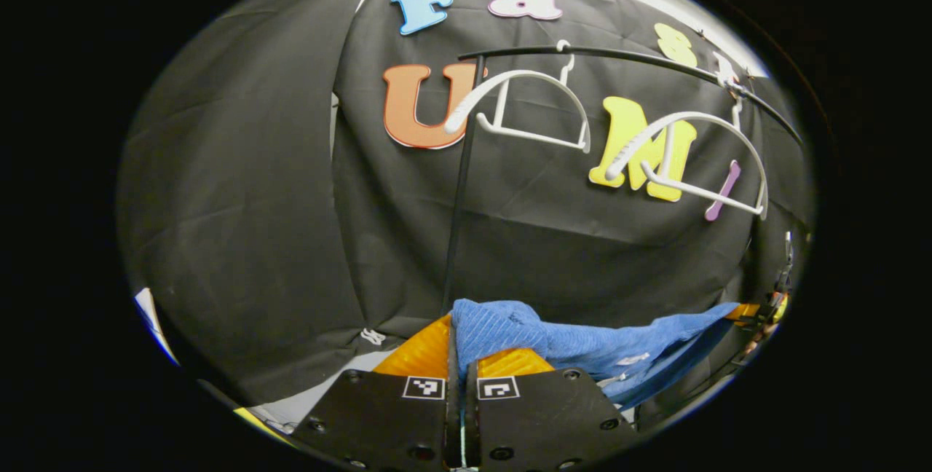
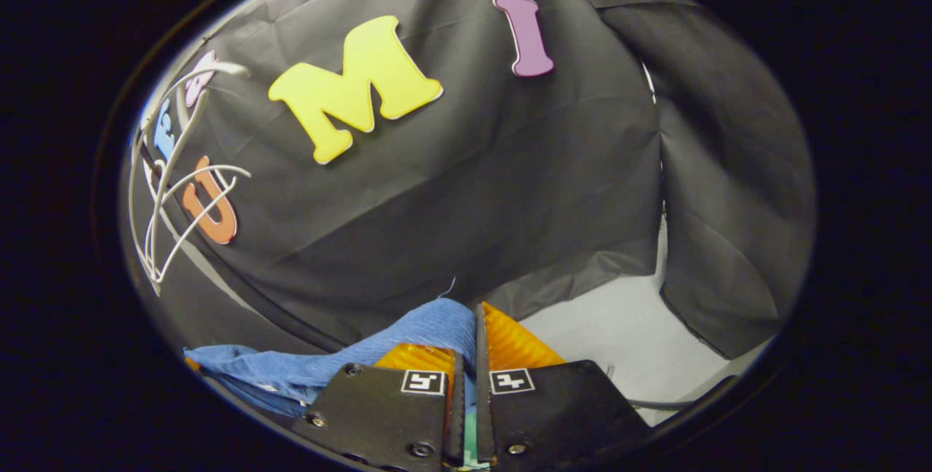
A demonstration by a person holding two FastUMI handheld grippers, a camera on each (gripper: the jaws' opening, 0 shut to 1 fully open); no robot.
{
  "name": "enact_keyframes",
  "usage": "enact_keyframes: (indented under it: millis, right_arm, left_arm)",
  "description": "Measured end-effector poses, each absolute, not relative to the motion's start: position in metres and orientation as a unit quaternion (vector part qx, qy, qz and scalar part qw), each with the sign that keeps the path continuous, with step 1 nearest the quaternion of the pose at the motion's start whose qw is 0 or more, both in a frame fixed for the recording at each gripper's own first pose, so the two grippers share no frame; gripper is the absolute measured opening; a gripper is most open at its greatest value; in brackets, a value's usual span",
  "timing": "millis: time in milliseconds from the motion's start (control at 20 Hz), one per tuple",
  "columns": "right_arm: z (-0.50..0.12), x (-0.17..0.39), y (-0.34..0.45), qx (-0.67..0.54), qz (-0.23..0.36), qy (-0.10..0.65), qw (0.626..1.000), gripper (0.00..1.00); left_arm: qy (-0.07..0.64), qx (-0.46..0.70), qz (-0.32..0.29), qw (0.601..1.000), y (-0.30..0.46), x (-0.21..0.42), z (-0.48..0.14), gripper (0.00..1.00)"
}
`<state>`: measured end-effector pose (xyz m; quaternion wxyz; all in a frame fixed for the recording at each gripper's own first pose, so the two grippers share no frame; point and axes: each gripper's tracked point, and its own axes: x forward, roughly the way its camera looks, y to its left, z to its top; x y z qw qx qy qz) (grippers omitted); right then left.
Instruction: Grasp the clothes on the hanger with both hands and then place them into the laundry hamper below.
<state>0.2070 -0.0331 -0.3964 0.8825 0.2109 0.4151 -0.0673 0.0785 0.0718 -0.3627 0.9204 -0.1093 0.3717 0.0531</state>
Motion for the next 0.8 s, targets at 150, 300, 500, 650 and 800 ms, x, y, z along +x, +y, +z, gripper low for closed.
enact_keyframes:
  millis: [150, 300, 500, 650, 800]
  right_arm:
    - [-0.402, 0.185, -0.019, 0.202, -0.062, 0.423, 0.881, 0.10]
    - [-0.388, 0.170, 0.000, 0.218, -0.041, 0.410, 0.885, 0.10]
    - [-0.366, 0.145, 0.012, 0.197, -0.024, 0.396, 0.896, 0.10]
    - [-0.355, 0.127, 0.026, 0.198, -0.018, 0.392, 0.898, 0.09]
    - [-0.343, 0.115, 0.047, 0.184, -0.004, 0.388, 0.903, 0.10]
  left_arm:
    - [0.380, -0.102, 0.039, 0.919, 0.065, 0.064, -0.368, 0.02]
    - [0.387, -0.106, 0.014, 0.916, 0.048, 0.052, -0.372, 0.02]
    - [0.382, -0.110, -0.033, 0.917, 0.015, 0.040, -0.370, 0.07]
    - [0.390, -0.108, -0.065, 0.912, -0.010, 0.028, -0.376, 0.02]
    - [0.391, -0.104, -0.096, 0.909, -0.034, 0.018, -0.378, 0.07]
